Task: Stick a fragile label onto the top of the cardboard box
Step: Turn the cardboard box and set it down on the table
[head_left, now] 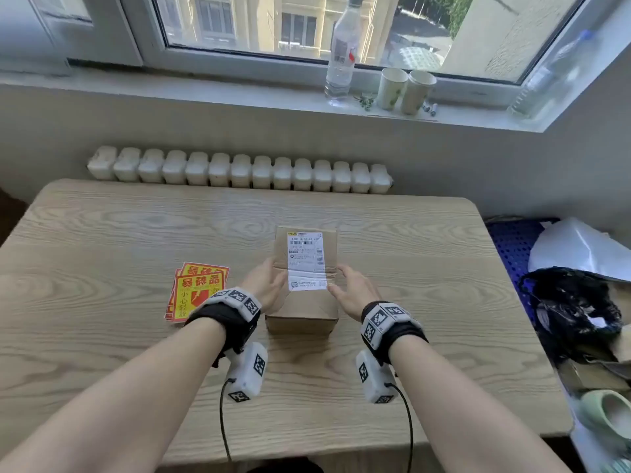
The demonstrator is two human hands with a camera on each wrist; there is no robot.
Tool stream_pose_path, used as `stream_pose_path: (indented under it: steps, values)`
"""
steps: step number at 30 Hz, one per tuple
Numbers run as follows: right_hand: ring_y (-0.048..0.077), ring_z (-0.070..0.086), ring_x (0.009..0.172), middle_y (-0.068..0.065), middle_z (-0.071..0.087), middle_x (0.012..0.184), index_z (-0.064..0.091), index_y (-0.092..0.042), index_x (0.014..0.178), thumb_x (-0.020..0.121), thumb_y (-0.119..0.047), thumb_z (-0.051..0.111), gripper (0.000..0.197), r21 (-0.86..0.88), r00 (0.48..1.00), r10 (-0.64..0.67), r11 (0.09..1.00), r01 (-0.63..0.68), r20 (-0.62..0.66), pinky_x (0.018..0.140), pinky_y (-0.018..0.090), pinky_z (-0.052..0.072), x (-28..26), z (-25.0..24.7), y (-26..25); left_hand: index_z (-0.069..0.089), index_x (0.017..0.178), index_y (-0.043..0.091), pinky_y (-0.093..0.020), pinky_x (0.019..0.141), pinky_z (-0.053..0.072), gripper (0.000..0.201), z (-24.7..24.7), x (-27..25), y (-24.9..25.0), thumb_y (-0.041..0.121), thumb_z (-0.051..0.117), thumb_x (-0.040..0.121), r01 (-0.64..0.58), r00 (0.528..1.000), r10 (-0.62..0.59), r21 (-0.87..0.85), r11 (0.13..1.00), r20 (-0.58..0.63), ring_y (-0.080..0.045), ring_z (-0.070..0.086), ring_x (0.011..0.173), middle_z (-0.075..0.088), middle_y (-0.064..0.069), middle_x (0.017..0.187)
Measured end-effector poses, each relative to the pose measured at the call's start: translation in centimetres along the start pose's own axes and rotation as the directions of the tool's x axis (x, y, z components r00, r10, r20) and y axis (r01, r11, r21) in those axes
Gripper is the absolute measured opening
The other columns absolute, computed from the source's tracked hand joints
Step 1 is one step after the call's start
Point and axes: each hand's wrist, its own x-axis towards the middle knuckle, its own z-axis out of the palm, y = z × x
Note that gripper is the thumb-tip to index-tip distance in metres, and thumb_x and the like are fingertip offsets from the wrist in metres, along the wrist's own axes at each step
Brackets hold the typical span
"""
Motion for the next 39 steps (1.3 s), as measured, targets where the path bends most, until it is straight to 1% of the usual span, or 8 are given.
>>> stream_pose_path:
  steps: [6,12,18,22,25,30,34,39]
  values:
    - [0.026,0.040,0.135,0.005,0.039,0.150,0.019,-0.021,0.147,0.085,-0.032,0.058,0.074,0.169,0.994,0.079,0.981,-0.091,0.079,0.112,0.039,0.033,1.0,0.8,0.4,0.041,0.134,0.005,-0.036,0.100,0.041,0.042,1.2,1.3,-1.5,0.014,0.046,0.093,0.075,0.997,-0.074,-0.150,0.986,0.010,-0.031,0.051,0.124,0.053,-0.016,0.137]
    - [0.021,0.057,0.117,-0.004,0.062,0.127,0.041,-0.033,0.131,0.068,-0.035,0.060,0.066,0.330,0.993,0.078,0.938,-0.105,0.094,0.103,0.044,0.044,1.9,1.9,0.7,0.054,0.124,0.001,-0.030,0.088,0.043,0.035,0.9,1.8,-1.3,0.004,0.051,0.090,0.123,0.992,-0.119,-0.258,0.958,0.033,-0.032,0.057,0.117,0.060,-0.019,0.127]
    - [0.024,0.050,0.126,0.012,0.050,0.139,0.034,-0.013,0.135,0.074,-0.003,0.069,0.071,0.451,0.997,0.052,0.890,-0.070,0.051,0.108,0.043,0.040,0.7,0.0,-0.4,0.053,0.088,0.005,-0.039,0.082,0.050,0.008,-0.8,0.9,0.0,0.010,0.049,0.093,0.277,0.959,-0.261,-0.567,0.776,0.110,-0.028,0.057,0.091,0.059,-0.016,0.098]
    - [0.026,0.050,0.125,0.011,0.046,0.140,0.025,-0.015,0.144,0.069,0.016,0.065,0.090,0.555,0.998,0.058,0.829,-0.069,0.038,0.098,0.037,0.049,0.8,-1.3,-0.7,0.048,0.123,0.016,-0.029,0.064,0.046,0.029,-3.0,-0.3,1.6,0.008,0.043,0.095,0.263,0.962,-0.232,-0.708,0.655,0.143,-0.021,0.053,0.067,0.056,-0.009,0.081]
    - [0.028,0.060,0.113,0.010,0.050,0.137,0.031,-0.022,0.144,0.065,0.020,0.060,0.094,0.585,1.000,0.017,0.810,-0.027,0.023,0.088,0.038,0.055,0.9,-1.9,-1.0,0.048,0.131,0.026,-0.030,0.068,0.048,0.035,-4.4,-0.9,2.6,0.020,0.040,0.097,0.243,0.969,-0.204,-0.704,0.667,0.141,-0.024,0.056,0.071,0.058,-0.010,0.090]
    - [0.023,0.054,0.120,0.015,0.053,0.133,0.039,-0.005,0.133,0.070,0.012,0.070,0.072,0.689,0.998,0.061,0.723,-0.042,-0.004,0.099,0.036,0.048,0.5,-2.8,-1.9,0.056,0.107,0.015,-0.039,0.082,0.048,0.025,-5.5,-1.1,3.6,0.031,0.041,0.096,0.231,0.971,-0.199,-0.751,0.618,0.135,-0.023,0.057,0.092,0.056,-0.013,0.109]
    - [0.022,0.051,0.123,0.014,0.055,0.130,0.043,-0.011,0.123,0.069,-0.001,0.077,0.064,0.724,0.997,0.076,0.689,-0.033,-0.027,0.103,0.042,0.046,0.6,-3.2,-2.0,0.056,0.108,0.008,-0.046,0.094,0.044,0.038,-5.9,-0.9,3.9,0.038,0.037,0.096,0.196,0.975,-0.204,-0.770,0.607,0.088,-0.023,0.054,0.105,0.058,-0.011,0.115]
    - [0.024,0.056,0.116,0.008,0.056,0.124,0.039,-0.029,0.134,0.057,-0.032,0.085,0.090,0.796,0.999,0.045,0.605,-0.027,0.000,0.097,0.047,0.050,0.3,-3.2,-2.2,0.057,0.117,-0.002,-0.046,0.094,0.045,0.063,-6.4,-0.8,3.8,0.053,0.042,0.090,0.183,0.973,-0.226,-0.772,0.608,0.053,-0.027,0.055,0.119,0.061,-0.017,0.122]
